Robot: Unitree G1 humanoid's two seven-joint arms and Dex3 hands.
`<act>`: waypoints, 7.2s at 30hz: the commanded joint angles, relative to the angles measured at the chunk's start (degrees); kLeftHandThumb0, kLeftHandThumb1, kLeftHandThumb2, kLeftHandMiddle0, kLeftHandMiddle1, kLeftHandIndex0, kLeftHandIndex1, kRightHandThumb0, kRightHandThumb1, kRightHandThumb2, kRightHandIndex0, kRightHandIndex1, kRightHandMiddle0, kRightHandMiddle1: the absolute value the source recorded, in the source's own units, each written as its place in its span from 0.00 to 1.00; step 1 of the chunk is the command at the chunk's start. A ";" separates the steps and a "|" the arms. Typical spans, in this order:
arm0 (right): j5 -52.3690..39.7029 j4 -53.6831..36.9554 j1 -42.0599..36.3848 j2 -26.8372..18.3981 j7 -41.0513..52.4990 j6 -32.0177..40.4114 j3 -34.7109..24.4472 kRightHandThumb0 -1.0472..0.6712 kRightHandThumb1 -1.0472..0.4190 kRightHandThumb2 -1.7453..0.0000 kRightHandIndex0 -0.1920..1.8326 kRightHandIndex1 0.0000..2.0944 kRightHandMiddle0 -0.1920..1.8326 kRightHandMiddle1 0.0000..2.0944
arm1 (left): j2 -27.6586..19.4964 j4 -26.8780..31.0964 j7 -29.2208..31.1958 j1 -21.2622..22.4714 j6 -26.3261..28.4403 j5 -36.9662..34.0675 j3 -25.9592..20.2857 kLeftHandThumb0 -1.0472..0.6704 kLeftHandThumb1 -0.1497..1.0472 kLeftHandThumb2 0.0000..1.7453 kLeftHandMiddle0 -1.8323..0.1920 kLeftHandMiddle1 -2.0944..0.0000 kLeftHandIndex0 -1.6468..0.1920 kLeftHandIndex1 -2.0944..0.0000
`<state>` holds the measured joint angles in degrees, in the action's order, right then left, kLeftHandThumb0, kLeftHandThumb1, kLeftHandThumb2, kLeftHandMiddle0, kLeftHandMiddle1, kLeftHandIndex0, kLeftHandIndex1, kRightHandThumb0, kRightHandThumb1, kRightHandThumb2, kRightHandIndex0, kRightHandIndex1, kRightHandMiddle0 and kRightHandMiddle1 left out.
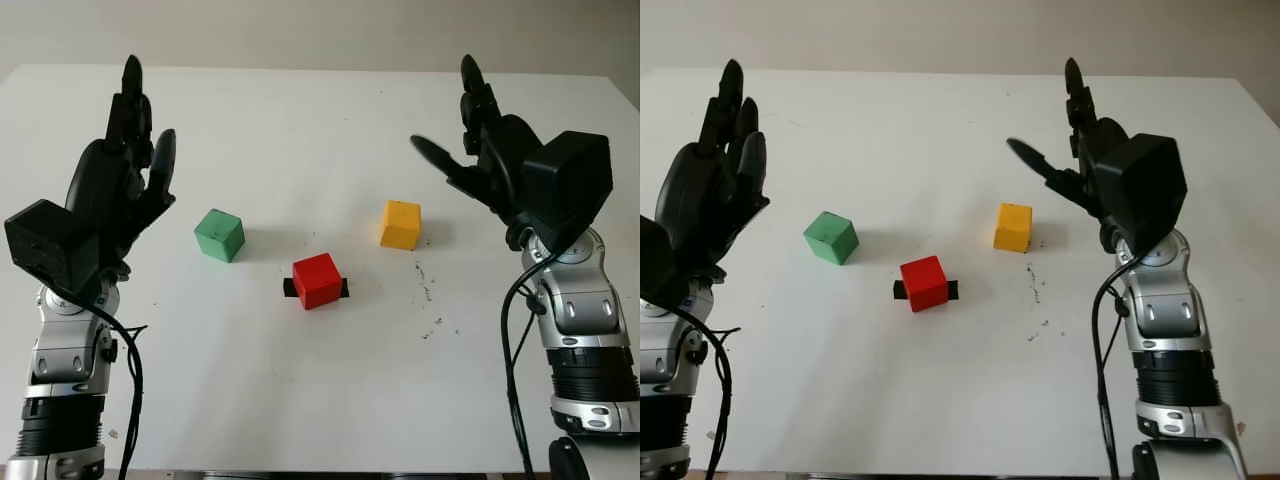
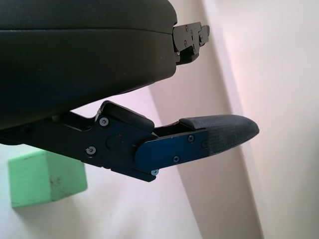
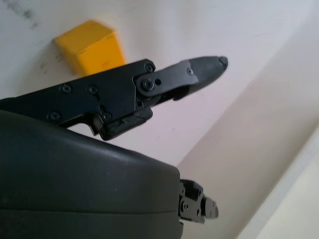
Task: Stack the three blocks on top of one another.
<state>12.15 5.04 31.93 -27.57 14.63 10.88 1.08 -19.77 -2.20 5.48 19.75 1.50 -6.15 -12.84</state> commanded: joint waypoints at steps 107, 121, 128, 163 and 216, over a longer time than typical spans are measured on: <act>-16.95 18.19 11.06 -0.37 27.23 -17.49 2.70 0.36 0.06 0.97 0.24 0.02 0.27 0.67 | 3.63 6.63 -3.33 -4.00 2.52 10.00 1.87 0.21 1.00 0.36 1.00 1.00 1.00 1.00; -18.03 14.79 7.56 5.13 30.16 -14.25 4.89 0.31 0.06 0.97 0.23 0.02 0.29 0.68 | 3.74 6.95 -3.54 -4.32 2.74 10.00 2.07 0.21 1.00 0.37 1.00 0.99 1.00 1.00; -18.58 12.07 4.08 7.97 29.64 -12.60 5.93 0.31 0.07 0.97 0.23 0.02 0.29 0.69 | 3.75 6.86 -3.63 -4.36 2.56 10.06 2.08 0.21 1.00 0.37 1.00 1.00 1.00 1.00; -11.14 16.10 2.31 9.06 23.13 -15.70 7.92 0.33 0.09 0.97 0.22 0.02 0.32 0.63 | 3.72 8.39 -3.35 -4.72 4.86 9.87 2.11 0.21 1.00 0.37 1.00 1.00 1.00 1.00; -11.57 13.36 0.36 7.48 24.04 -13.75 7.48 0.24 0.09 0.97 0.22 0.03 0.35 0.63 | 3.78 8.31 -3.39 -4.46 4.94 9.65 2.04 0.22 1.00 0.37 1.00 1.00 1.00 1.00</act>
<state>0.63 19.51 32.66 -20.26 38.92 -2.25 8.56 -15.84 5.18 2.17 15.63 6.62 3.56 -10.96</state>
